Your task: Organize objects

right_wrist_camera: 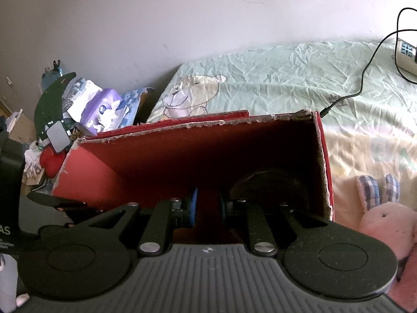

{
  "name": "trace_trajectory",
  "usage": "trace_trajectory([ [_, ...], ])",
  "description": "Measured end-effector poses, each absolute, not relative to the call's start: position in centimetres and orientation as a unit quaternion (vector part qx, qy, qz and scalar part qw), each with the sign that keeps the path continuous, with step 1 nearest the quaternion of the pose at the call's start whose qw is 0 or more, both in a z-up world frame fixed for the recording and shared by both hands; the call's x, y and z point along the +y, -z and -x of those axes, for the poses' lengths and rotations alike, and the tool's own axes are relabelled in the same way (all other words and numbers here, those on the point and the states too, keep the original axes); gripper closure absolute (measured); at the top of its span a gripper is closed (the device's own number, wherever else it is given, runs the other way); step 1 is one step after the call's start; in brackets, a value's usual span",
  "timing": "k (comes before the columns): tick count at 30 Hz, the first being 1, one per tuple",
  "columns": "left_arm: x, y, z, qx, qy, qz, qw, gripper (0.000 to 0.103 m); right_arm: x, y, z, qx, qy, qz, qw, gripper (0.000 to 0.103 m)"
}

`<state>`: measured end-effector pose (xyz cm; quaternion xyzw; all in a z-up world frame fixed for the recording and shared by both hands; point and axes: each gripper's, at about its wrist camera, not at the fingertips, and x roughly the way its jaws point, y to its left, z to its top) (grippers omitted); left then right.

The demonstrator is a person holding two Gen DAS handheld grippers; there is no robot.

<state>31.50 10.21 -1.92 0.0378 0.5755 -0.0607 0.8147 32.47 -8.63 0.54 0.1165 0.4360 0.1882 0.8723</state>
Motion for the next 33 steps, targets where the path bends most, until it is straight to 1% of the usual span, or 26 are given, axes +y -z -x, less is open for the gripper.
trace_trajectory([
  [8, 10.32, 1.82, -31.43, 0.566, 0.049, -0.044, 0.822, 0.062, -8.24, -0.49, -32.55, 0.442, -0.182, -0.099, 0.873, 0.085],
  [16, 9.54, 1.74, -31.02, 0.548, 0.033, -0.075, 0.832, 0.059, -8.05, -0.51, -32.49, 0.443, -0.171, -0.089, 0.876, 0.085],
  [33, 9.41, 1.98, -31.01, 0.550, 0.021, -0.084, 0.831, 0.058, -7.67, -0.53, -32.43, 0.446, -0.159, -0.077, 0.878, 0.084],
])
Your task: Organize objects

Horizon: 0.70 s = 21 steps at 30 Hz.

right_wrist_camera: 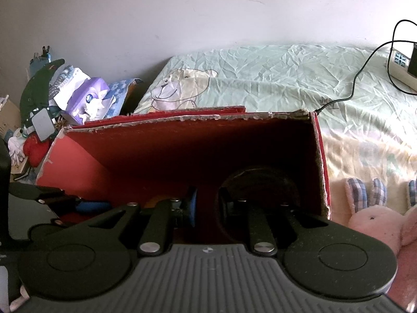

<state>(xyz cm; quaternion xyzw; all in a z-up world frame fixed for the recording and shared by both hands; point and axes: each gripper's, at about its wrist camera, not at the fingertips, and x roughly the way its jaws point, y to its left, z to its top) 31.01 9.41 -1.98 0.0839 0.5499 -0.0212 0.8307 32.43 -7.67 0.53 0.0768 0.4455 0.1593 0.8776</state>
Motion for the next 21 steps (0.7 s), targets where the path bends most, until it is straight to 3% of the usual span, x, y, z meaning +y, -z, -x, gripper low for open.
trace_trajectory([
  [21, 9.98, 1.43, -30.61, 0.539, 0.007, -0.101, 0.836, 0.058, -7.32, -0.62, -32.21, 0.444, -0.141, -0.064, 0.883, 0.085],
])
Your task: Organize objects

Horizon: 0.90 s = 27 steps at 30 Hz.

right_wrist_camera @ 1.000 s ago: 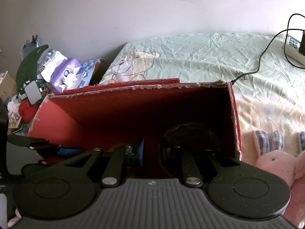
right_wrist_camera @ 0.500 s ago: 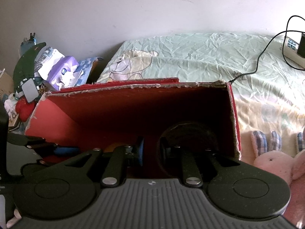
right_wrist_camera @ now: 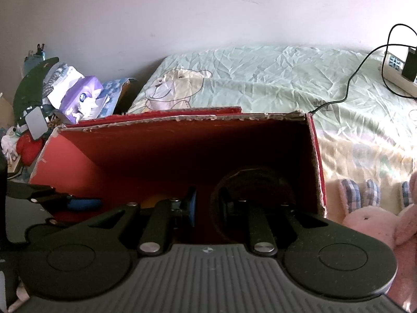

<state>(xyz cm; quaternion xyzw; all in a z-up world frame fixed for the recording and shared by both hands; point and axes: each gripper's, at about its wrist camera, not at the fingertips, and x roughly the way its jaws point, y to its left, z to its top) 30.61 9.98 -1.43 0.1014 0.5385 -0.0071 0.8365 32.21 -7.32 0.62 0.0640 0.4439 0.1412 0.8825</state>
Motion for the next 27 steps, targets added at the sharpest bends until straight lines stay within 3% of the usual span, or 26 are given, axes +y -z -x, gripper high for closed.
trace_trajectory([
  [27, 9.61, 1.32, -30.46, 0.529, 0.012, -0.113, 0.841, 0.056, -7.11, -0.64, -32.28, 0.441, -0.135, -0.059, 0.885, 0.085],
])
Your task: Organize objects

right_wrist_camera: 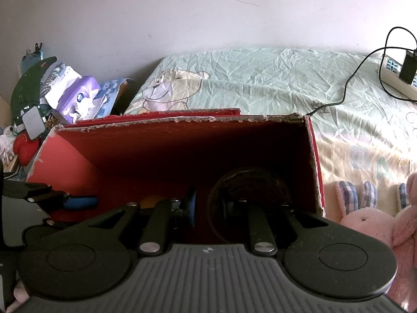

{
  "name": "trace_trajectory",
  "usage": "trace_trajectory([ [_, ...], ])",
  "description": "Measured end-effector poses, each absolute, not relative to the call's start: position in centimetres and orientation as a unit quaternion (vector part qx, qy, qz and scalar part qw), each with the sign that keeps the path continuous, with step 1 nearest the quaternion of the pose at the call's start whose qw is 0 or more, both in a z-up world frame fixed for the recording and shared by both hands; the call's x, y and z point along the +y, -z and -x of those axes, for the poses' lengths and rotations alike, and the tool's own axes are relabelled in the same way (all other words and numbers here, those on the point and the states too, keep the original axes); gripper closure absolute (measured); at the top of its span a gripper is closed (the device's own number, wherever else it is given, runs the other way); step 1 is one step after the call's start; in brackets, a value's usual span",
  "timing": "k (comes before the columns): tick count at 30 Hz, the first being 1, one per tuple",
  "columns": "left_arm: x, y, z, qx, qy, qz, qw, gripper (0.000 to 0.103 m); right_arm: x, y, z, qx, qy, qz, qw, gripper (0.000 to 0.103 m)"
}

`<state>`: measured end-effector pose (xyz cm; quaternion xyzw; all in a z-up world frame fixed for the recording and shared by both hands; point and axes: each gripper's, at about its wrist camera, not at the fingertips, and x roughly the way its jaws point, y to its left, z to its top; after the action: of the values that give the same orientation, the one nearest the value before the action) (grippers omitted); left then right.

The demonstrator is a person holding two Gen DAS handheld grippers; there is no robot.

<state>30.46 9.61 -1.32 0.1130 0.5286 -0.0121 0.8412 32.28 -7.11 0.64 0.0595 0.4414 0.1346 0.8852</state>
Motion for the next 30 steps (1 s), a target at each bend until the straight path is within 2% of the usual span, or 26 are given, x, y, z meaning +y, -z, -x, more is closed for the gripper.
trace_trajectory([
  [30, 9.78, 1.66, -29.96, 0.522, 0.015, -0.116, 0.845, 0.054, -6.69, -0.69, -32.14, 0.445, -0.126, -0.048, 0.885, 0.084],
])
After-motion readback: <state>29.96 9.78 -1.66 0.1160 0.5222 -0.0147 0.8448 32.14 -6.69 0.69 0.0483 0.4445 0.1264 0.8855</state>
